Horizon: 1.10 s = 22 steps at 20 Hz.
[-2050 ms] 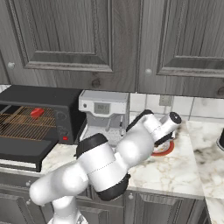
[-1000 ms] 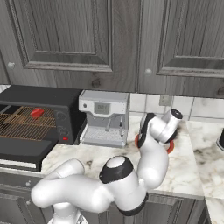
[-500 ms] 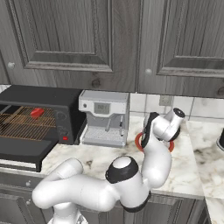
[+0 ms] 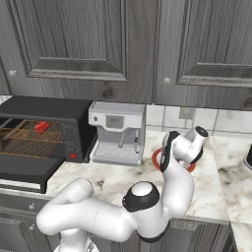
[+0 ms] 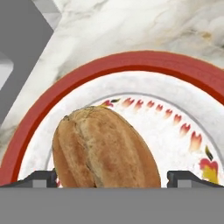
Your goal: Open the toaster oven door. Place the bread on the top rack in the toaster oven and place the steak on the bottom rack.
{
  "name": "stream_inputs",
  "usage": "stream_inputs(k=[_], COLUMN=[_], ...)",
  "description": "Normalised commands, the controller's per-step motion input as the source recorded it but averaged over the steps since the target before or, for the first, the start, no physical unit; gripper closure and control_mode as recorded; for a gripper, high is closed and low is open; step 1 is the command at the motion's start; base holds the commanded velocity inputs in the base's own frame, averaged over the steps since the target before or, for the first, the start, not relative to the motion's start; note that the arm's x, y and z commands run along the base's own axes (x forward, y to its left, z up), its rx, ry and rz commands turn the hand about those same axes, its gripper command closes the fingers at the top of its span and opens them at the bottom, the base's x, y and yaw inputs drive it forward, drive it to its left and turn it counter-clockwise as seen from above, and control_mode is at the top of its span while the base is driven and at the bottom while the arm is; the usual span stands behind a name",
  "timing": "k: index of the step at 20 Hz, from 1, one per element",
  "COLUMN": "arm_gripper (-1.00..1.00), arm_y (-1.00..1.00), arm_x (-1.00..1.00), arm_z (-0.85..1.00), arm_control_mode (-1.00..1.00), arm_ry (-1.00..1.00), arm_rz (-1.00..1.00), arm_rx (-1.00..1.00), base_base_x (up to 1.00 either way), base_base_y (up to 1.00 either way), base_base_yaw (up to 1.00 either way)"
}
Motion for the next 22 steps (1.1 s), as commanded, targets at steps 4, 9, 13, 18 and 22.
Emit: stream_inputs(k=[4, 9, 13, 18, 22], arm_gripper=[-1.00, -1.00, -1.00, 1.00, 1.00], arm_y=[0.00, 0.00, 0.00, 0.11, 0.10], arm_x=[0.00, 0.02, 0.00, -0.01, -0.03], arm_z=[-0.20, -0.12, -0.21, -0.30, -0.40], arm_control_mode=[-1.00, -1.00, -1.00, -1.00, -1.00], arm_ry=[0.00, 0.00, 0.03, 0.06, 0.05], arm_rz=[0.08, 0.11, 0.11, 0.04, 0.01], arm_rx=[-0.03, -0.01, 0.00, 0.00, 0.00], base_base_x=[0.00, 0.00, 0.00, 0.00, 0.00], base_base_y=[0.00, 0.00, 0.00, 0.00, 0.00], base_base_yaw=[0.00, 0.00, 0.00, 0.00, 0.00])
